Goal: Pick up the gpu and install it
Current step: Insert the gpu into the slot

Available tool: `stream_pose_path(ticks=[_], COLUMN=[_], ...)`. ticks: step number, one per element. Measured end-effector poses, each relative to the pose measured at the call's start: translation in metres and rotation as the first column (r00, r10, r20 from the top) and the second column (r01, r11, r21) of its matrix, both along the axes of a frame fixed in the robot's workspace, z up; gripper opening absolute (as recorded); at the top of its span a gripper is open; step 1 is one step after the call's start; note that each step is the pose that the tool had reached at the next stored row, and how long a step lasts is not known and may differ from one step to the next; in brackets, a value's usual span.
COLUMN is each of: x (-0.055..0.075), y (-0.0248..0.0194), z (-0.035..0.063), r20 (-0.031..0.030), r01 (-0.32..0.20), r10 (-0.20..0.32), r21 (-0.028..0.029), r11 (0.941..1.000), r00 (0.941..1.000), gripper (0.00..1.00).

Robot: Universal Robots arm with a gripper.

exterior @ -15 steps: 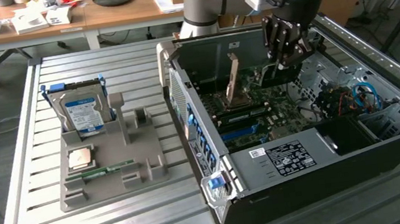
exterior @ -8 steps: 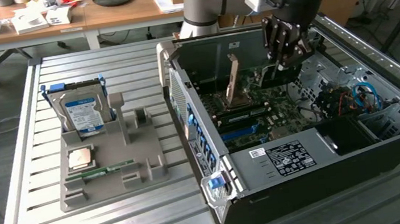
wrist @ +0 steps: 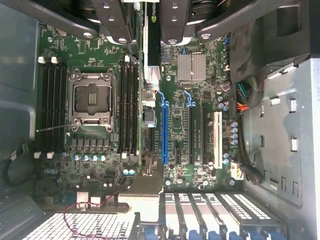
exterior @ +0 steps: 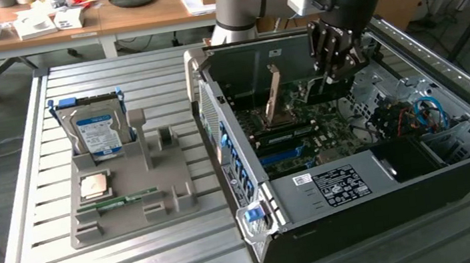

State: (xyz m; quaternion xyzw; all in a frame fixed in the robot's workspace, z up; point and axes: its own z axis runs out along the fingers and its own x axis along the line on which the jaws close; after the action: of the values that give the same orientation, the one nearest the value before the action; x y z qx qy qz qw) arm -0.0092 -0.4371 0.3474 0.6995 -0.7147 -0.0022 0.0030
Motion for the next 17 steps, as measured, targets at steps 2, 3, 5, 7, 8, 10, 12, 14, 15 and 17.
stream_pose_path(ticks=[2, 3, 5, 7, 8, 10, 12, 14, 15, 17], x=[0.0000, 0.0000, 0.0000, -0.0009, -0.0019, -0.0036, -0.0043, -0.0049, -0.0055, -0.0058], y=[0.0000, 0.0000, 0.0000, 0.0000, 0.0000, 0.0001, 0.0000, 0.0000, 0.0000, 0.0000], z=[-0.0001, -0.0001, -0.0001, -0.0002, -0.0002, -0.0002, -0.0002, -0.0002, -0.0002, -0.0003], r20=[0.0000, 0.0001, 0.0000, 0.0003, 0.0008, 0.0017, 0.0020, 0.0020, 0.0020, 0.0021], r01=[0.000, 0.000, 0.000, 0.000, 0.000, 0.000, 0.000, 0.000, 0.000, 0.000], r10=[0.000, 0.000, 0.000, 0.000, 0.000, 0.000, 0.000, 0.000, 0.000, 0.000], r21=[0.0001, 0.0001, 0.0001, 0.0002, 0.0001, 0.0002, 0.0002, 0.0001, 0.0001, 0.0000], r11=[1.0000, 1.0000, 1.0000, 1.0000, 1.0000, 1.0000, 1.0000, 1.0000, 1.0000, 1.0000], r00=[1.0000, 1.0000, 1.0000, 1.0000, 1.0000, 1.0000, 1.0000, 1.0000, 1.0000, 1.0000], gripper=[0.26, 0.26, 0.26, 0.26, 0.26, 0.26, 0.26, 0.26, 0.26, 0.26])
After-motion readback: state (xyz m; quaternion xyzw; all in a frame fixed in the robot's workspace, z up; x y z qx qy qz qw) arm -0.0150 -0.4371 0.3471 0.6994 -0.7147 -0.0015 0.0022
